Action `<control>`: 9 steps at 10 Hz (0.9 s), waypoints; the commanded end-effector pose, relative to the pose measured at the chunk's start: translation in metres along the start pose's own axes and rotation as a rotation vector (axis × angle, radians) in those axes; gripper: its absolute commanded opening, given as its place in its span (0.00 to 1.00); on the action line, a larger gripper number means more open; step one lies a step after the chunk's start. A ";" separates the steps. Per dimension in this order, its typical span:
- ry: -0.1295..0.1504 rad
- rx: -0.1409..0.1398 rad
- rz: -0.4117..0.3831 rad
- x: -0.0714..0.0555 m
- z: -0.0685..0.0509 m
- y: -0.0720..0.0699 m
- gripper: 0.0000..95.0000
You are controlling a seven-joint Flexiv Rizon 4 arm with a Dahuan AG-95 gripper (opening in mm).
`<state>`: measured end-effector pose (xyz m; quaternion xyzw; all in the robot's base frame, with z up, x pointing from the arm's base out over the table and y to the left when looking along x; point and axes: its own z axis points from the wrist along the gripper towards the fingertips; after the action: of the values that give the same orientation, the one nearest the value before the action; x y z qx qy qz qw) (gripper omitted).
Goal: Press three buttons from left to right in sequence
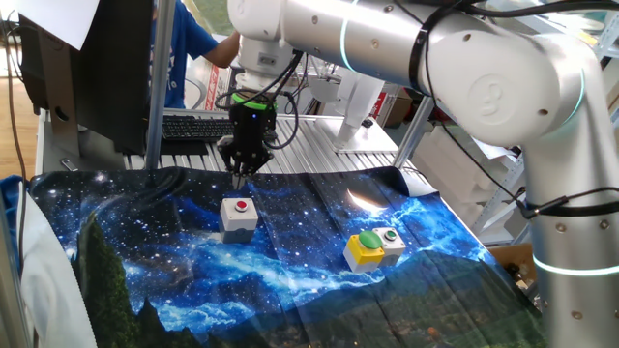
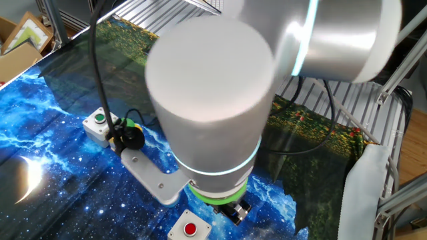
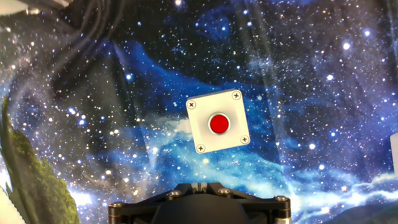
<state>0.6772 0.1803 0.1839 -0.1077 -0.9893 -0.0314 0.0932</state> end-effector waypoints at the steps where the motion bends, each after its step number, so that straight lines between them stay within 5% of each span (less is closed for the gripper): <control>1: 0.007 -0.013 -0.008 0.000 0.000 0.000 0.00; 9: -0.040 -0.017 0.027 -0.002 0.001 0.001 0.00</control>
<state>0.6796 0.1813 0.1828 -0.1213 -0.9893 -0.0356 0.0733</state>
